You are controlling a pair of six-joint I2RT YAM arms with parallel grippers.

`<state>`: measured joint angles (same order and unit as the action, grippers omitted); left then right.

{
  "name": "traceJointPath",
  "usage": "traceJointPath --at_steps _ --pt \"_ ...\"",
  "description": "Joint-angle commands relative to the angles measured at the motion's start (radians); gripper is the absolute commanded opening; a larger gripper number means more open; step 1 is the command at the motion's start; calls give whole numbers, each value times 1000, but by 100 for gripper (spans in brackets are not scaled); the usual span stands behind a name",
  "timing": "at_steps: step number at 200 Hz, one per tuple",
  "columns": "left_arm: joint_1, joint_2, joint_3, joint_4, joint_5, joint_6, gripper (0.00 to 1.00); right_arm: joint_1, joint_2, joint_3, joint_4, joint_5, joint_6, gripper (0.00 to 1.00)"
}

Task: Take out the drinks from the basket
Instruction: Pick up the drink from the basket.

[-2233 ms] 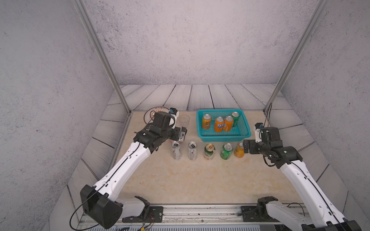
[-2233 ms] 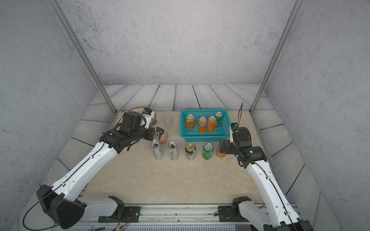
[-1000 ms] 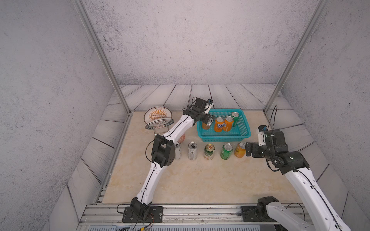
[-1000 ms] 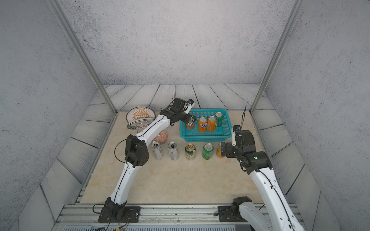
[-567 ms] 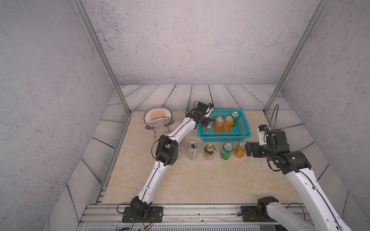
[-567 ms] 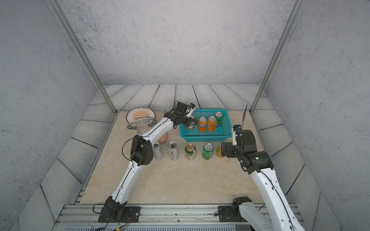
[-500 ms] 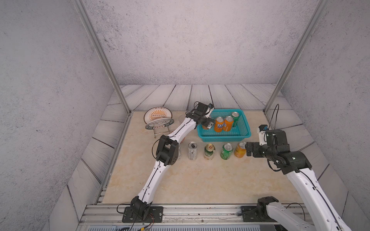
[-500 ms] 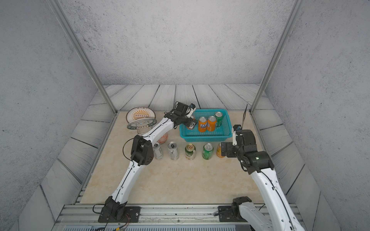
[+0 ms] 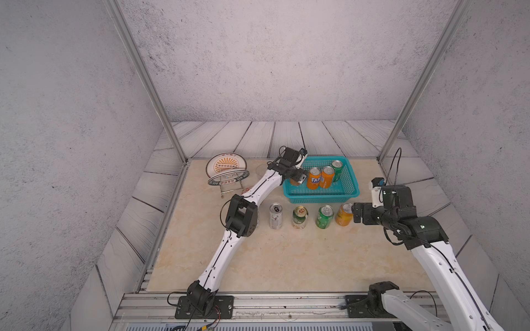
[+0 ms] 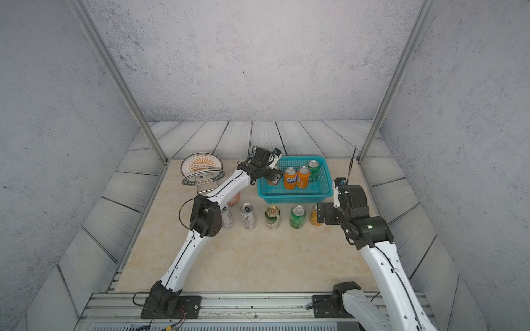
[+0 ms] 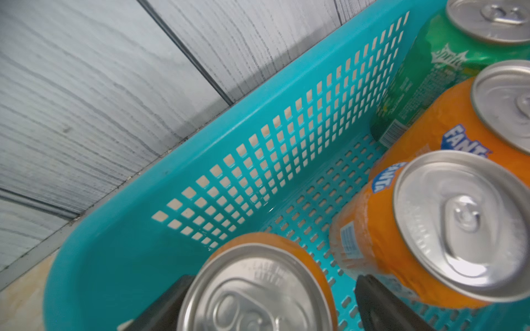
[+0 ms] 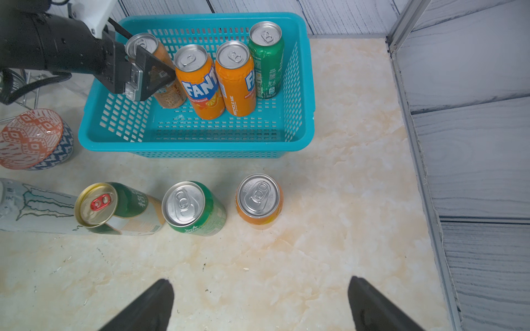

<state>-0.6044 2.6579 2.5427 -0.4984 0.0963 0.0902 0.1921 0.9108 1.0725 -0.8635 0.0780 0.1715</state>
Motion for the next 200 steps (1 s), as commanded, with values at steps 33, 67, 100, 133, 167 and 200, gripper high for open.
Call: traceJointPath --at_steps 33,67,100,133,167,200 --pt "-7 45 12 -86 -29 33 80 -3 -16 18 -5 -1 2 100" --pt "-6 13 6 -80 -1 28 73 -3 -20 22 -6 2 2 100" --pt "-6 -57 -28 -57 27 15 70 -3 -23 20 -9 11 -1 100" --pt "-8 -152 -90 -18 58 -1 68 -2 -27 15 -9 18 -3 100" --pt "-9 -272 -153 5 61 -3 68 -2 -32 6 -6 26 -4 100" --pt "-12 -371 -246 49 45 -1 68 -2 -35 3 -5 35 -4 99"
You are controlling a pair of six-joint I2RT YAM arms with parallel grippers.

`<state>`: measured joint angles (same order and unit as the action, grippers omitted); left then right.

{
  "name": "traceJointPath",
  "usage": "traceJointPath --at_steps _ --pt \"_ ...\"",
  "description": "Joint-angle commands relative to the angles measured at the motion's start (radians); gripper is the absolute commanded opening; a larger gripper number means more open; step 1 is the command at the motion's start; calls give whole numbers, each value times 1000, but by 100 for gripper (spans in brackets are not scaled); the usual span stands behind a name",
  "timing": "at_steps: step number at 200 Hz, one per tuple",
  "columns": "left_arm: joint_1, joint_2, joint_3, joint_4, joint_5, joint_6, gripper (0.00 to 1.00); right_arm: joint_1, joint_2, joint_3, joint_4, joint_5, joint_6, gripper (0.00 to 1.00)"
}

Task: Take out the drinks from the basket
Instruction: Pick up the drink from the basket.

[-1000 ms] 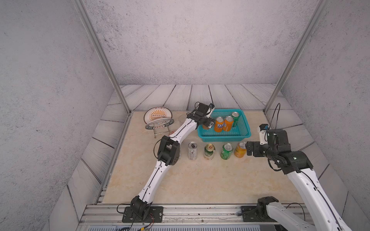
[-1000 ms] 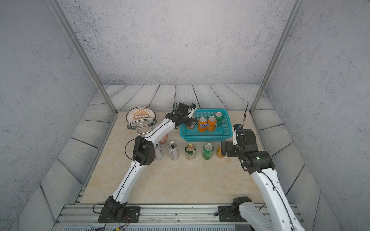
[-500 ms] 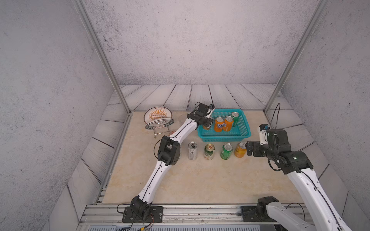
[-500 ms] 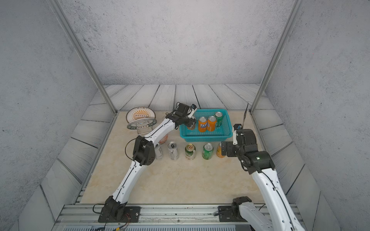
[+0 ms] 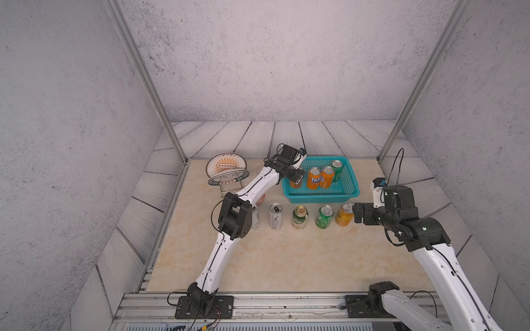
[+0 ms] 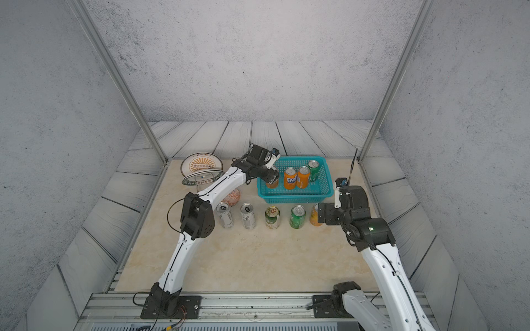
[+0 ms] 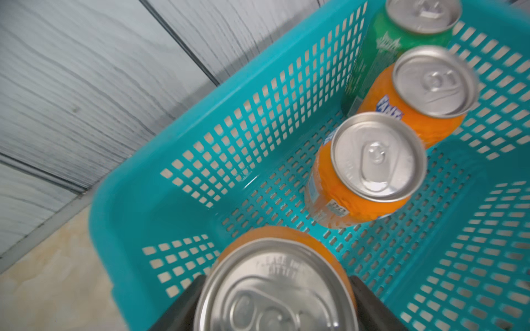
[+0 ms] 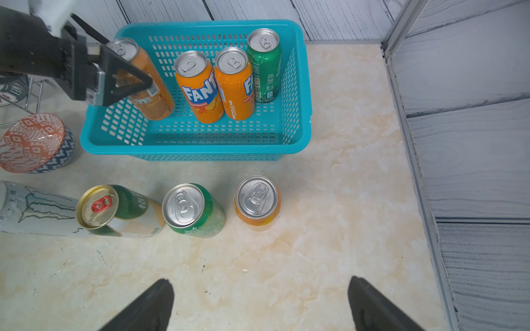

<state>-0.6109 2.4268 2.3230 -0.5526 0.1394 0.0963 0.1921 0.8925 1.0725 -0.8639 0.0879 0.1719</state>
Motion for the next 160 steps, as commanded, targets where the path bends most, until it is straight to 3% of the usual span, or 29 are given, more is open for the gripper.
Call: traceJointPath --at_steps 1,67,160 --pt "-6 -143 -30 104 2 -7 68 -2 -16 3 -4 26 -5 99" --pt "-19 -367 -243 175 -39 -4 68 -3 -12 -4 14 21 5 100" --pt "-49 -867 -669 234 -144 -51 68 -4 50 -20 94 -5 18 99"
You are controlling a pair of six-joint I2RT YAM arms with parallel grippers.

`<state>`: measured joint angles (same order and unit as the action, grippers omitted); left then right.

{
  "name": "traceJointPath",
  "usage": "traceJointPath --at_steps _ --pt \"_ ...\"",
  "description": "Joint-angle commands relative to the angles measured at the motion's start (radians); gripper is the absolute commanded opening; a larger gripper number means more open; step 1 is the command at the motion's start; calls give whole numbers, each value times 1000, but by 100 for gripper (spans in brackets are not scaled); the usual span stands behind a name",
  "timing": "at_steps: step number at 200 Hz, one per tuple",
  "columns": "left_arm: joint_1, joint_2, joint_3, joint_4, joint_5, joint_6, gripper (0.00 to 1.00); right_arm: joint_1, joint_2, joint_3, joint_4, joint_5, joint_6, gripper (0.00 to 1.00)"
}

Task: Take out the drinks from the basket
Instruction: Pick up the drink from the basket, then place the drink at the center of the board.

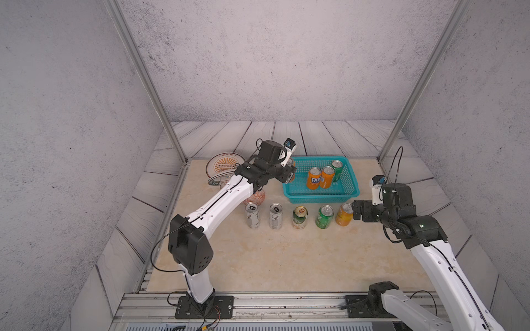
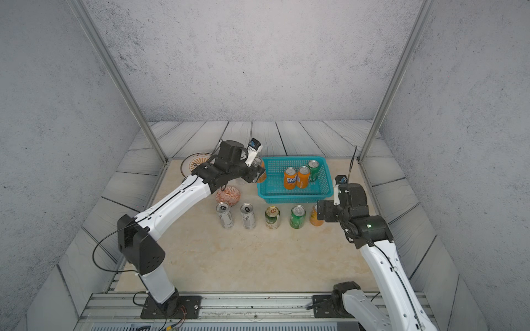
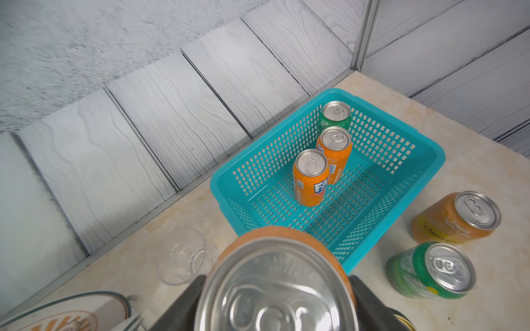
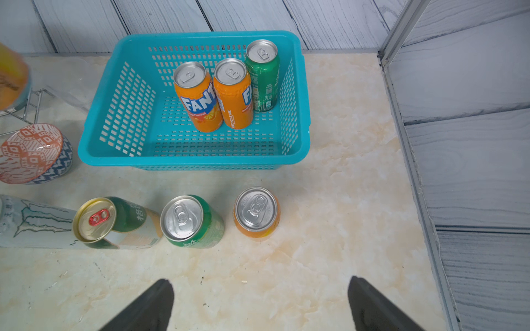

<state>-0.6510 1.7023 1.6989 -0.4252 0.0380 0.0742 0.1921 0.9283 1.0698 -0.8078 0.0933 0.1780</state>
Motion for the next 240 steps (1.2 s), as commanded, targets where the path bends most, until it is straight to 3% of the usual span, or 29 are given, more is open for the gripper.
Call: traceJointPath --at_steps 1,64,114,172,240 --pt "-9 -148 -48 106 -42 -29 68 -4 16 -17 39 -10 12 99" --pt "-55 -469 -256 36 -91 -79 68 -3 27 -17 49 10 8 99" --pt "-155 -648 -374 -83 -164 -132 67 -3 22 -28 50 19 8 100" --pt "-244 -773 -539 -104 -211 -217 67 -2 17 -28 48 24 8 100" --pt "-268 -804 -736 -83 -196 -270 67 -2 6 -39 47 28 9 100"
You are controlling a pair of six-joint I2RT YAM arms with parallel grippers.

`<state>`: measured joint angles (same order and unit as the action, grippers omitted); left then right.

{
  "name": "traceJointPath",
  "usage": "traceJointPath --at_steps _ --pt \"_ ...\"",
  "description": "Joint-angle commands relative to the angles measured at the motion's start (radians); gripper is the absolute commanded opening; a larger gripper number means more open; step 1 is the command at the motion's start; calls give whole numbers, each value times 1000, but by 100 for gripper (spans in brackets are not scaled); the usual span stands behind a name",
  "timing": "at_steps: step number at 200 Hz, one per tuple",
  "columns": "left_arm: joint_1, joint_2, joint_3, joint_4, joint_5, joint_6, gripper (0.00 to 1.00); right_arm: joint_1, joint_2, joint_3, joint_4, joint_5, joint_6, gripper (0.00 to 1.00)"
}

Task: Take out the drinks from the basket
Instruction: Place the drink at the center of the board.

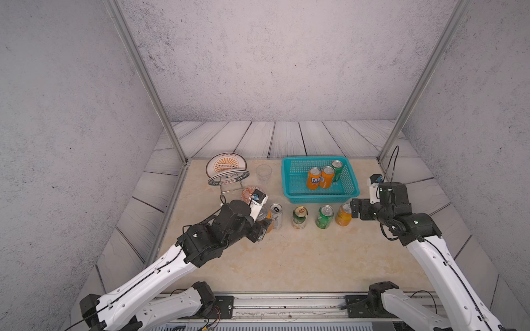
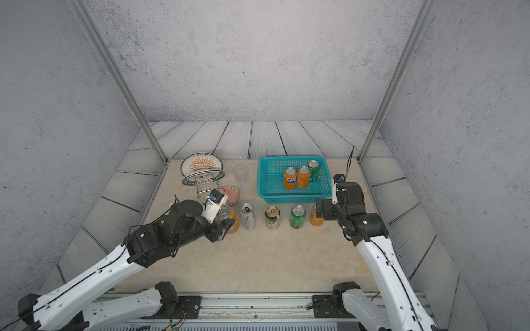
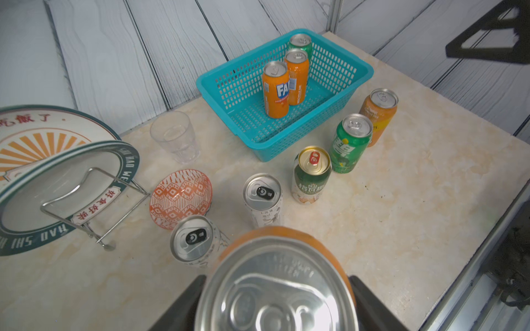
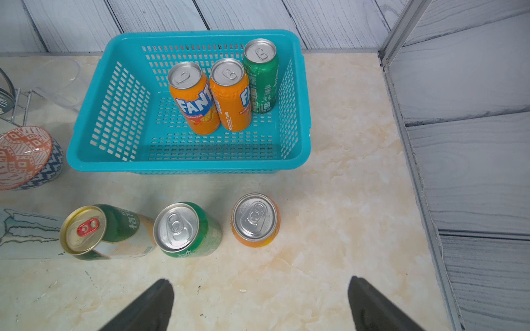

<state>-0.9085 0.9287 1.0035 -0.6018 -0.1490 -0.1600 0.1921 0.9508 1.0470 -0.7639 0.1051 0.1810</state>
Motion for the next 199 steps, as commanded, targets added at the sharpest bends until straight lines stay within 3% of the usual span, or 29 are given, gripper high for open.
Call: traceJointPath --at_steps 1,85,199 --pt "-10 -30 -44 95 -9 -37 67 -2 -16 -16 3 16 6 99" --pt "-16 24 -264 267 -18 -108 67 -2 -31 -37 -2 21 12 100" --pt "-16 189 -328 342 -11 -126 69 -3 -48 -55 -11 25 18 99"
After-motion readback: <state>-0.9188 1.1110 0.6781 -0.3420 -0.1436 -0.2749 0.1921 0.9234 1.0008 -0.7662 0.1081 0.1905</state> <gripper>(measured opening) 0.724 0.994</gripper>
